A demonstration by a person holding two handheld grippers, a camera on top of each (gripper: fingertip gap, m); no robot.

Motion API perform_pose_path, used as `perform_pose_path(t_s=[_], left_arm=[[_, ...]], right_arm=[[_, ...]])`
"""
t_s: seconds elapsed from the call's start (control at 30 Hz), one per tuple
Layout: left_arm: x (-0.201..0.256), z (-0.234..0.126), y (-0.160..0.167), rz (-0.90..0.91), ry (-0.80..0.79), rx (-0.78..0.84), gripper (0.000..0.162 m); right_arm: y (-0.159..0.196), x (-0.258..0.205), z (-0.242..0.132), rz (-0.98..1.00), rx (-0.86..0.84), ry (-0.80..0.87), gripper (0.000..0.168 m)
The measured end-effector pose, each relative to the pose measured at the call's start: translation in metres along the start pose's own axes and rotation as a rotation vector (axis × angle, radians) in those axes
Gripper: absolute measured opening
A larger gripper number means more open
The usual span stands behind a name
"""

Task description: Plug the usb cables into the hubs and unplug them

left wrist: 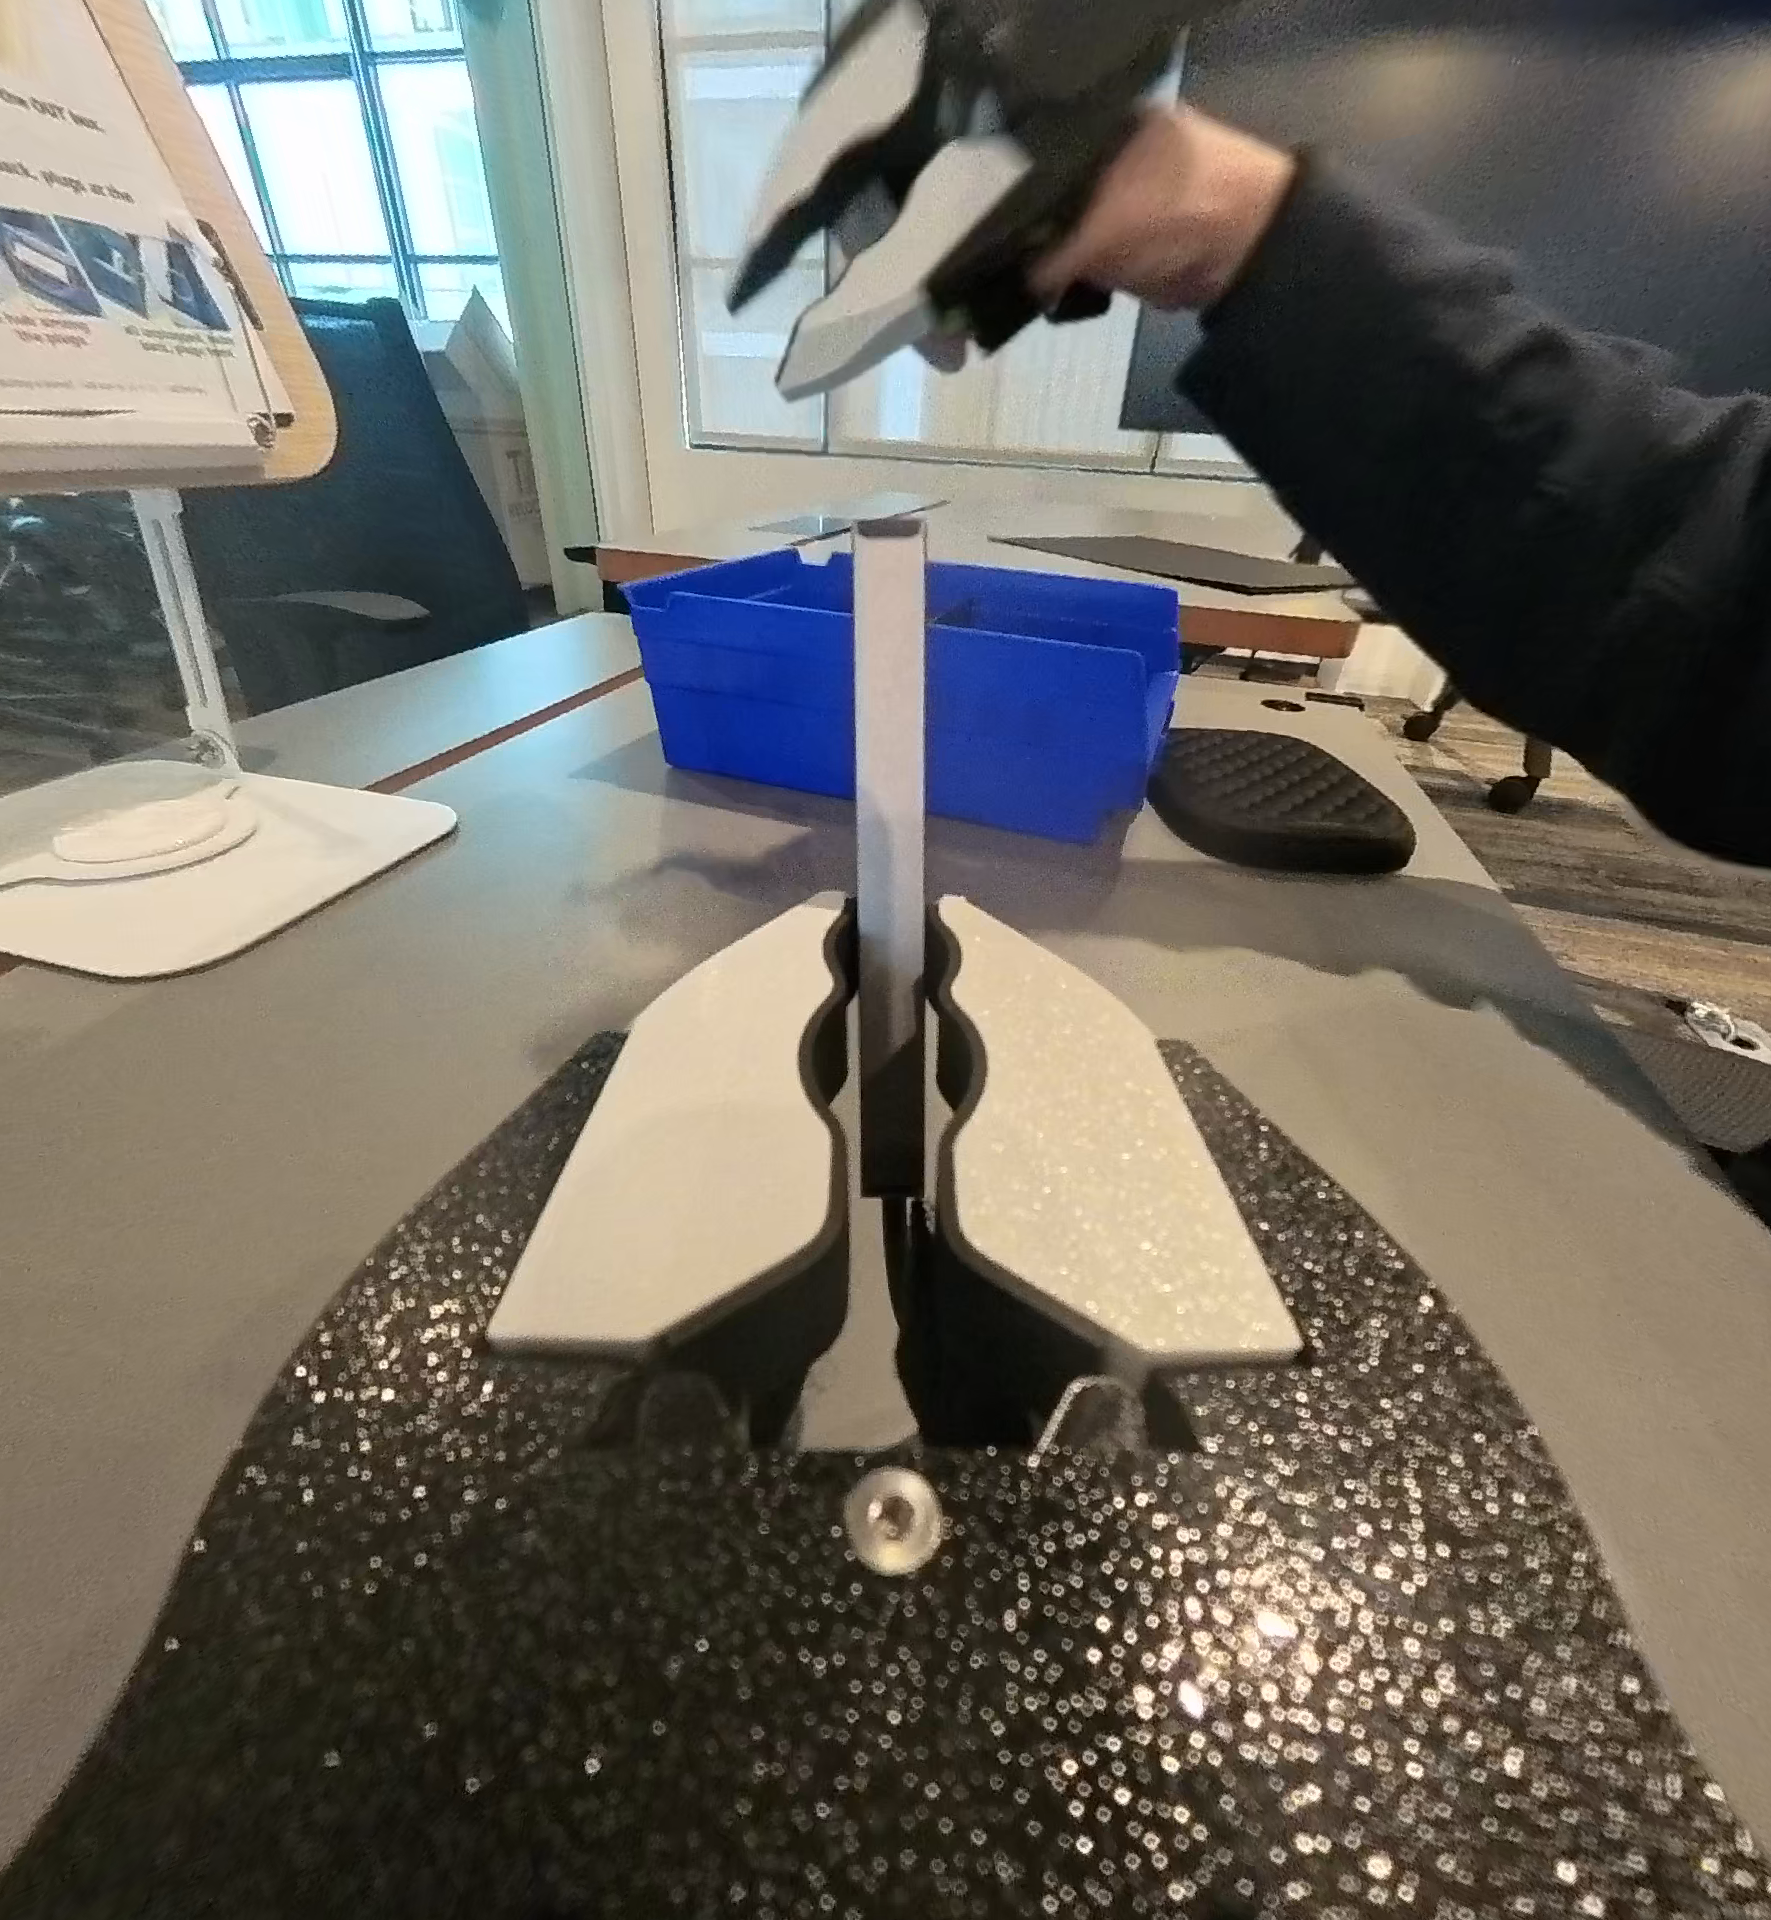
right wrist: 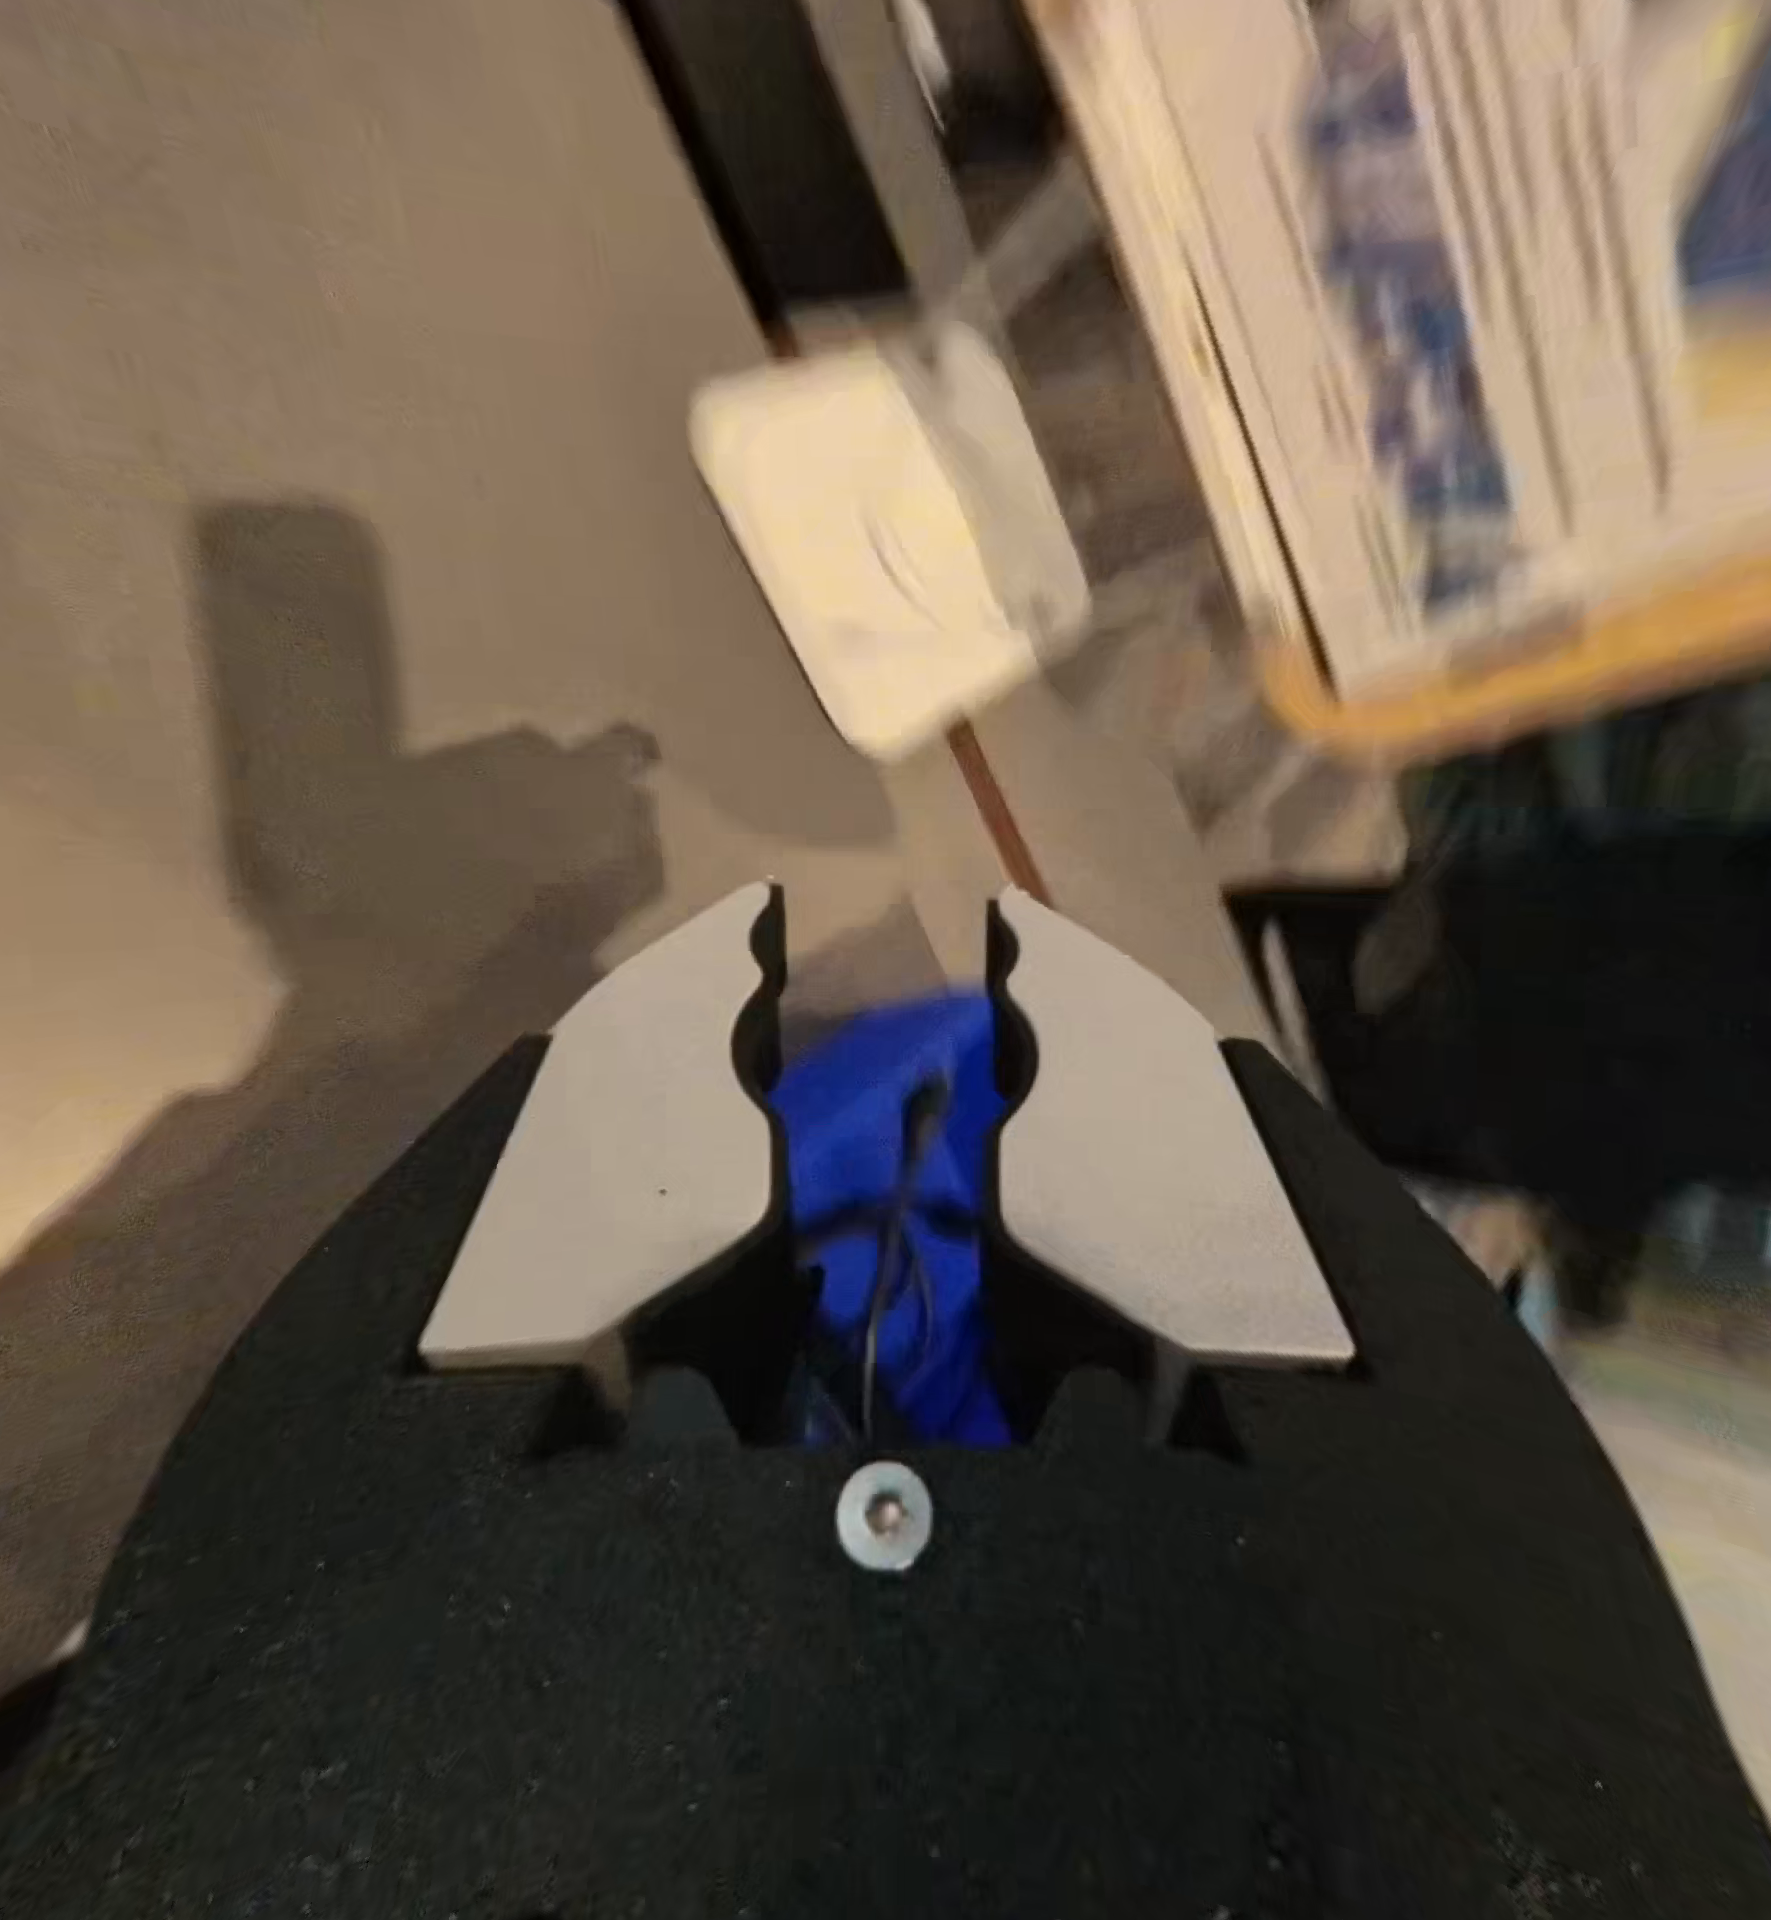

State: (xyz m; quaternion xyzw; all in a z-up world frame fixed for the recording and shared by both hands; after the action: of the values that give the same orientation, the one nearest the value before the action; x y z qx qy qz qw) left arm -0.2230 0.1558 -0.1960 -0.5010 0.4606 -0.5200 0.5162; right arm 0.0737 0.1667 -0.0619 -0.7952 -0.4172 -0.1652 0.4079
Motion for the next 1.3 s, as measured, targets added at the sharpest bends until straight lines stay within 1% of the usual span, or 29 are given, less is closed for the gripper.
perform_pose_path(t_s=[0.07, 0.13, 0.23, 0.3, 0.33, 0.37, 0.4, 0.43, 0.53, 0.63, 0.73, 0.83, 0.9, 0.97, 1.03, 1.17, 1.23, 1.3], left_arm=[[0.000, 0.000, -0.001, 0.004, 0.001, 0.003, 0.011], [0.000, 0.000, -0.001, 0.008, 0.001, 0.001, 0.011], [0.000, 0.001, 0.000, 0.004, 0.004, -0.006, 0.011], [0.000, 0.001, 0.000, 0.003, 0.005, -0.009, 0.011], [0.000, 0.001, 0.001, 0.002, 0.006, -0.010, 0.011], [0.000, 0.001, 0.001, 0.002, 0.007, -0.010, 0.011], [0.000, 0.001, 0.001, 0.002, 0.008, -0.011, 0.011], [0.000, 0.001, 0.001, 0.001, 0.009, -0.012, 0.011], [0.000, 0.001, 0.001, -0.002, 0.010, -0.012, 0.011], [0.001, 0.003, 0.002, -0.003, 0.015, -0.014, 0.011], [0.002, 0.004, 0.004, -0.001, 0.018, -0.020, 0.011], [0.002, 0.004, 0.005, -0.001, 0.020, -0.024, 0.011], [0.003, 0.005, 0.005, -0.001, 0.021, -0.025, 0.011], [0.003, 0.005, 0.005, -0.001, 0.022, -0.025, 0.011], [0.003, 0.005, 0.006, -0.003, 0.022, -0.023, 0.011], [0.001, 0.005, 0.007, -0.007, 0.018, -0.024, 0.011], [0.001, 0.005, 0.007, -0.012, 0.018, -0.023, 0.011], [0.001, 0.005, 0.008, -0.013, 0.020, -0.023, 0.011]], right_arm=[[0.054, 0.035, 0.011, 0.253, -0.165, -0.046, 0.050], [0.099, 0.046, 0.028, 0.395, -0.280, -0.139, 0.051], [0.139, 0.034, 0.056, 0.472, -0.358, -0.280, 0.055], [0.157, 0.029, 0.067, 0.449, -0.439, -0.262, 0.057], [0.165, 0.028, 0.071, 0.432, -0.475, -0.241, 0.052], [0.169, 0.028, 0.072, 0.414, -0.500, -0.217, 0.035], [0.171, 0.030, 0.071, 0.396, -0.500, -0.186, 0.007], [0.170, 0.035, 0.067, 0.375, -0.491, -0.141, 0.006], [0.150, 0.051, 0.035, 0.334, -0.355, -0.031, 0.006], [0.123, 0.070, -0.018, 0.302, -0.254, 0.076, 0.005], [0.092, 0.084, -0.079, 0.319, -0.139, 0.148, 0.005], [0.066, 0.085, -0.132, 0.369, 0.003, 0.162, 0.005], [0.059, 0.078, -0.150, 0.397, 0.078, 0.130, 0.004], [0.063, 0.064, -0.153, 0.401, 0.112, 0.086, 0.004], [0.073, 0.045, -0.147, 0.423, 0.168, 0.009, 0.005], [0.112, 0.004, -0.114, 0.466, 0.240, -0.089, 0.004], [0.139, -0.017, -0.092, 0.429, 0.156, -0.110, 0.004], [0.165, -0.034, -0.073, 0.302, -0.042, -0.098, 0.005]])
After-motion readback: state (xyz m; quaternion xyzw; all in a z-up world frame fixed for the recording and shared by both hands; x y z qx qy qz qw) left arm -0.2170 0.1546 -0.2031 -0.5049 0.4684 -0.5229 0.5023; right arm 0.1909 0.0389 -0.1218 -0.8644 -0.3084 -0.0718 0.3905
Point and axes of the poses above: each gripper's, where its closed fingertips meet, z out along the fingers, y out of its underside, x = y × z across the jaws, the point moved 7 cm from there along -z, back along the fingers, and after that the axes turned 4 degrees about x, right-handed, at the moved point
